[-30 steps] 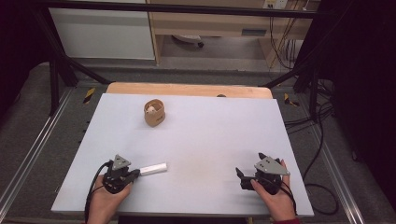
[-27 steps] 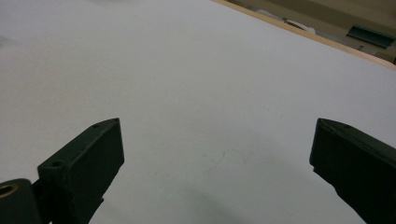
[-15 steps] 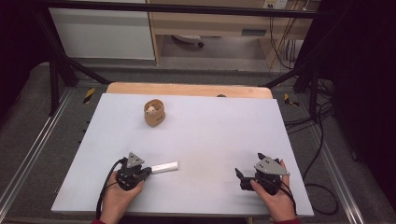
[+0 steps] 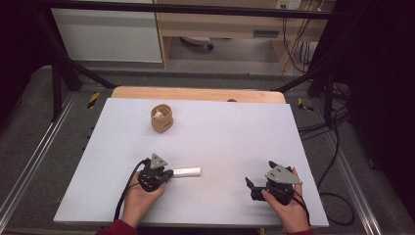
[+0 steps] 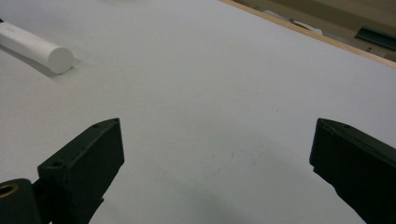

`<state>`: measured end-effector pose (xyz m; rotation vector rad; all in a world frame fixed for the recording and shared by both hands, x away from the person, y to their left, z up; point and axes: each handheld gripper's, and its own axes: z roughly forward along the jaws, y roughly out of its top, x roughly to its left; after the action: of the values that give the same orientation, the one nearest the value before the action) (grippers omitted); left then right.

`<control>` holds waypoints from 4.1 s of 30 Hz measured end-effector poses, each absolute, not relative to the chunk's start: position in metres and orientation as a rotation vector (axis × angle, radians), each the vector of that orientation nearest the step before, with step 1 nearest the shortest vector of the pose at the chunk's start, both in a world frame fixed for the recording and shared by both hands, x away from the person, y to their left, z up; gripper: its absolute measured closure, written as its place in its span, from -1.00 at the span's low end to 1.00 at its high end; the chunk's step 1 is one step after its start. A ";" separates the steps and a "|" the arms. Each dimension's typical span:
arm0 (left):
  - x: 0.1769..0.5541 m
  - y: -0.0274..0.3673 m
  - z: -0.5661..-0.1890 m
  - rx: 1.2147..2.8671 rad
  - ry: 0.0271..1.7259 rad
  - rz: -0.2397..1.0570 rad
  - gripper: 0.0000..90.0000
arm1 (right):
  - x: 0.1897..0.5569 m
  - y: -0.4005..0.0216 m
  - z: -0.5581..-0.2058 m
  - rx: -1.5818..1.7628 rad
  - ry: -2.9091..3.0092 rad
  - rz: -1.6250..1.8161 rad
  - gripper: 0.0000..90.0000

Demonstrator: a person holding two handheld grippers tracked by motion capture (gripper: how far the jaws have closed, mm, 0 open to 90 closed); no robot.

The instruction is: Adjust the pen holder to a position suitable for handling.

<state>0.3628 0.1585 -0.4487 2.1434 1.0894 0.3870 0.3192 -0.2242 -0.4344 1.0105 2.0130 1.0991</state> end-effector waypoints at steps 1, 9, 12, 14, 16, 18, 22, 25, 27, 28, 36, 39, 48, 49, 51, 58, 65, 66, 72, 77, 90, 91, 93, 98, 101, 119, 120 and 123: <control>0.364 0.155 -0.449 2.149 1.082 0.386 1.00 | 0.319 -0.224 -0.435 1.010 2.015 1.101 -0.92; 0.374 0.121 -0.447 2.196 1.000 0.376 1.00 | 0.319 -0.223 -0.436 1.003 2.030 1.107 -0.92; 0.378 0.106 -0.447 2.210 0.969 0.371 1.00 | 0.319 -0.222 -0.436 0.995 2.037 1.109 -0.92; 0.380 0.095 -0.446 2.225 0.945 0.371 1.00 | 0.319 -0.221 -0.436 0.995 2.040 1.108 -0.92; 0.383 0.083 -0.445 2.238 0.919 0.372 1.00 | 0.319 -0.221 -0.436 0.994 2.043 1.111 -0.92; 0.385 0.072 -0.443 2.251 0.896 0.371 1.00 | 0.319 -0.221 -0.436 0.994 2.043 1.113 -0.92; 0.388 0.053 -0.442 2.271 0.861 0.355 1.00 | 0.319 -0.221 -0.437 0.991 2.046 1.113 -0.92; 0.389 0.043 -0.443 2.279 0.841 0.345 1.00 | 0.319 -0.221 -0.438 0.993 2.048 1.114 -0.92; 0.389 0.038 -0.444 2.285 0.834 0.336 1.00 | 0.319 -0.221 -0.438 0.994 2.050 1.113 -0.92; 0.389 0.035 -0.445 2.295 0.829 0.333 1.00 | 0.319 -0.221 -0.438 0.994 2.050 1.114 -0.92; 0.389 0.029 -0.447 2.276 0.828 0.335 1.00 | 0.320 -0.222 -0.438 0.992 2.054 1.121 -0.92; 0.389 0.025 -0.446 2.277 0.814 0.332 1.00 | 0.320 -0.222 -0.439 0.989 2.058 1.120 -0.92; 0.383 0.051 -0.425 2.201 0.806 0.433 1.00 | 0.322 -0.216 -0.436 0.956 2.089 1.127 -0.92; 0.380 0.059 -0.423 2.190 0.811 0.448 1.00 | 0.322 -0.214 -0.434 0.944 2.096 1.122 -0.92; 0.375 0.079 -0.418 2.167 0.828 0.481 1.00 | 0.322 -0.209 -0.432 0.921 2.118 1.115 -0.91; 0.358 0.168 -0.410 2.076 0.929 0.581 1.00 | 0.335 -0.193 -0.426 0.853 2.282 1.020 -0.84; 0.340 0.221 -0.410 1.930 1.022 0.691 0.49 | 0.360 -0.186 -0.422 0.784 2.435 0.936 -0.79; 0.338 0.226 -0.411 1.908 1.035 0.701 0.33 | 0.363 -0.186 -0.422 0.775 2.452 0.925 -0.77; 0.332 0.253 -0.409 1.758 1.086 0.703 -0.44 | 0.376 -0.186 -0.432 0.764 2.522 0.879 -0.71; 0.334 0.258 -0.411 1.701 1.116 0.695 -0.67 | 0.386 -0.191 -0.438 0.779 2.543 0.899 -0.60; 0.338 0.254 -0.417 1.729 1.141 0.649 -0.67 | 0.394 -0.187 -0.443 0.719 2.644 0.884 -0.16; 0.338 0.254 -0.418 1.730 1.142 0.648 -0.67 | 0.394 -0.187 -0.443 0.719 2.651 0.887 -0.08; 0.340 0.253 -0.419 1.735 1.145 0.638 -0.67 | 0.393 -0.188 -0.442 0.707 2.665 0.889 0.01; 0.342 0.250 -0.420 1.742 1.141 0.630 -0.67 | 0.397 -0.187 -0.440 0.692 2.690 0.868 0.14; 0.342 0.250 -0.421 1.748 1.141 0.628 -0.67 | 0.401 -0.184 -0.440 0.684 2.723 0.868 0.20; 0.346 0.252 -0.422 1.722 1.168 0.638 -0.67 | 0.392 -0.174 -0.435 0.629 2.721 0.786 0.50; 0.346 0.252 -0.421 1.710 1.167 0.634 -0.67 | 0.390 -0.173 -0.435 0.619 2.706 0.766 0.50; 0.346 0.253 -0.421 1.686 1.166 0.626 -0.67 | 0.386 -0.174 -0.430 0.623 2.652 0.795 0.50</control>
<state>0.3463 0.2526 -0.4205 1.6864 1.1656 0.6264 0.3860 -0.1735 -0.4300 0.6226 2.6521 0.7947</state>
